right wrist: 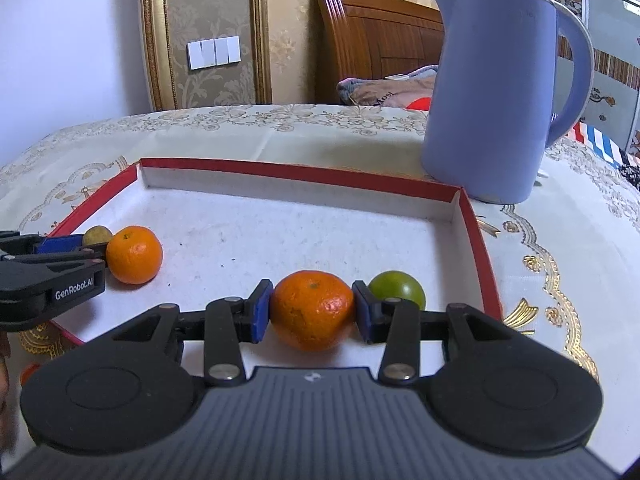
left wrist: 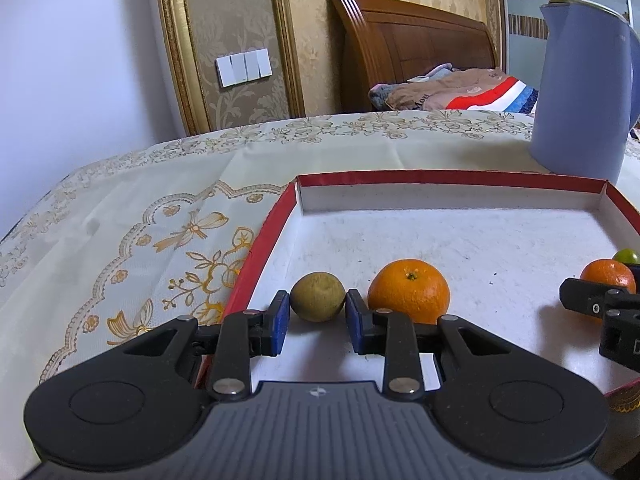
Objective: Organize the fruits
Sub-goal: 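Lower the kiwi and mandarin into the tray and open both grippers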
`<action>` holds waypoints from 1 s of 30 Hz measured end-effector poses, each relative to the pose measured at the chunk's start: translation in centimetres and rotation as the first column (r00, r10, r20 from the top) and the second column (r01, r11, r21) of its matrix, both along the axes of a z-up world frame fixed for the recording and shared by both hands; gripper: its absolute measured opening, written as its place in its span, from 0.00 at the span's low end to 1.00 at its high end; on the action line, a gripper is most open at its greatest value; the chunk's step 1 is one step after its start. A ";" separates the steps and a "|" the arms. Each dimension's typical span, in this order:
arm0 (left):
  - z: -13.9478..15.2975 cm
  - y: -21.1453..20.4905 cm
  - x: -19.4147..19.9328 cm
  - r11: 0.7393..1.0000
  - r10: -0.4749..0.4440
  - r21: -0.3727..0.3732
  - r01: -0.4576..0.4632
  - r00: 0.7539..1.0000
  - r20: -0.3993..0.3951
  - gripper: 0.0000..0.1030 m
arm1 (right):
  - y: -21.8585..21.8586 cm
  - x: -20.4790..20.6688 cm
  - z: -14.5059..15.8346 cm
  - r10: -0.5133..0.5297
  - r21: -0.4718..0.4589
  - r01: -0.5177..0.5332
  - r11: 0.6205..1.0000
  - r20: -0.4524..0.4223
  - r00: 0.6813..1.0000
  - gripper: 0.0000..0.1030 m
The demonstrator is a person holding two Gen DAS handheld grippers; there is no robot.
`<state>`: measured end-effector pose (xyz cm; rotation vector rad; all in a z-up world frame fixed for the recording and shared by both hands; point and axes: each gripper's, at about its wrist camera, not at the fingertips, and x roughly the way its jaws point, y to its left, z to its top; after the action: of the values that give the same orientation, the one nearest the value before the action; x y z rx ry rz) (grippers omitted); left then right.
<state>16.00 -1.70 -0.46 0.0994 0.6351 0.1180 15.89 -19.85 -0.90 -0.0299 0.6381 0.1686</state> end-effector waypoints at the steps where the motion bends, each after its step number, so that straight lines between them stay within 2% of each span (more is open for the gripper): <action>1: 0.0 0.0 -0.1 1.000 0.001 -0.001 -0.001 1.000 0.002 0.28 | 0.0 0.0 0.0 -0.002 0.002 0.002 1.000 -0.001 1.000 0.39; 5: 0.0 0.1 -0.3 1.000 -0.003 -0.013 0.003 1.000 0.005 0.29 | 0.0 -0.1 -0.1 0.001 0.001 -0.001 1.000 -0.003 1.000 0.39; 13: -0.1 -0.1 -0.3 1.000 -0.014 0.014 0.013 1.000 0.012 0.29 | 0.1 -0.2 0.0 0.001 -0.006 -0.001 1.000 -0.004 1.000 0.40; 19: 0.0 0.3 -0.5 1.000 -0.015 -0.015 0.015 1.000 0.007 0.30 | -0.1 -0.4 0.0 -0.001 -0.001 0.001 1.000 0.004 1.000 0.40; 20: 0.0 0.4 -0.5 1.000 -0.015 -0.021 0.015 1.000 0.006 0.33 | -0.1 -0.5 0.0 0.001 0.007 -0.001 1.000 0.003 1.000 0.40; 22: 0.1 0.5 -0.7 1.000 -0.010 -0.028 0.010 1.000 0.008 0.44 | -0.4 -0.8 0.1 0.004 0.022 -0.004 1.000 0.012 1.000 0.44; 24: 0.2 0.7 -1.1 0.999 -0.012 -0.032 0.013 1.000 0.020 0.46 | -0.4 -1.4 0.2 -0.001 0.021 0.000 1.000 0.043 0.999 0.56; 26: 0.4 0.7 -1.6 0.999 -0.014 -0.032 0.016 0.999 0.039 0.48 | -0.4 -1.9 0.5 -0.013 0.014 0.012 1.000 0.082 0.997 0.63; 30: 0.5 0.6 -2.2 1.000 -0.013 -0.015 0.014 0.998 0.054 0.52 | -0.1 -2.6 0.6 -0.005 -0.010 0.006 1.000 0.119 0.993 0.63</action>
<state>13.79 -1.08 0.05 0.0851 0.5816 0.1027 13.33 -19.98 -0.26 -0.0475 0.5204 0.1569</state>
